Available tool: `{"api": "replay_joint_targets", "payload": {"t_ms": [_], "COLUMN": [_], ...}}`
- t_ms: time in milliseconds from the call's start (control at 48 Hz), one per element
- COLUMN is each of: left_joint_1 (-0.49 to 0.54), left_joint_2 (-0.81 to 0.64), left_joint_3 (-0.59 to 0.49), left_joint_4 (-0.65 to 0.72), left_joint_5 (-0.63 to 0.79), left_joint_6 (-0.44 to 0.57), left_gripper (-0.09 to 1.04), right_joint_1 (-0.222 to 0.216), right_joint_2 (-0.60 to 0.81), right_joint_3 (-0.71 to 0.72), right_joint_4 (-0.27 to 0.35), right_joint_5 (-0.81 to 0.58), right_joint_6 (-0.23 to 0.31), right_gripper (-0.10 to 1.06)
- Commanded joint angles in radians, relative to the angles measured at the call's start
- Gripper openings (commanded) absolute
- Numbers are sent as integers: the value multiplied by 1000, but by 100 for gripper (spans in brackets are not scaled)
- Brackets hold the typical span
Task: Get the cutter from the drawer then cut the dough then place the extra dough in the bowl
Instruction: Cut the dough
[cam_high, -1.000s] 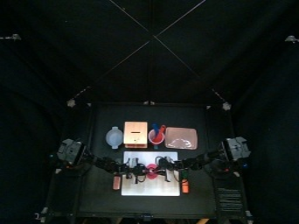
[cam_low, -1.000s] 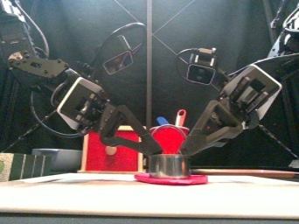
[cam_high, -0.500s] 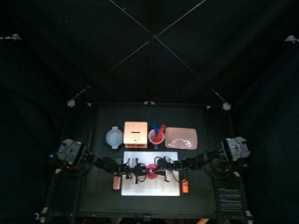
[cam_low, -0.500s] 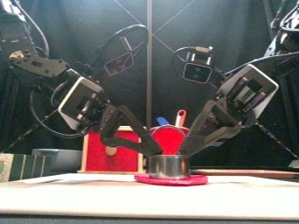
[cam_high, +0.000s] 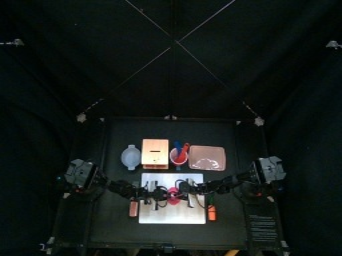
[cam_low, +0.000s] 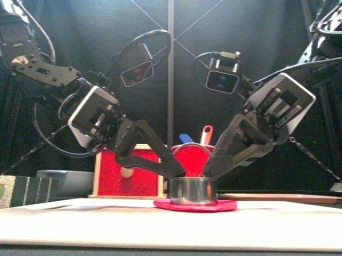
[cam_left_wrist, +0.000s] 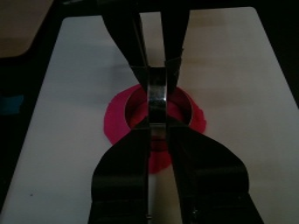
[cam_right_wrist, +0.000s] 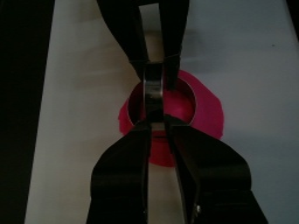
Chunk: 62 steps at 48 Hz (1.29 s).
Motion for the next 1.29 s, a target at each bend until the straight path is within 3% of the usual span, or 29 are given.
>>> {"api": "replay_joint_targets", "payload": {"t_ms": [21, 271, 1292], "left_joint_1": [-3, -3, -3], "left_joint_2": [58, 58, 63], "left_joint_3": [44, 49, 54], "left_joint_4": [-11, -12, -23], "left_joint_5": [87, 91, 140], "left_joint_6": [-5, -5, -3], "left_gripper": [51, 51, 51], "right_joint_1": [-23, -31, -37], "right_joint_2": [51, 51, 48], "right_joint_3": [-11, -28, -17], "right_joint_4": [3, -21, -21], "right_joint_5": [25, 25, 25], "right_joint_6": [5, 6, 6], "right_gripper": [51, 51, 51]}}
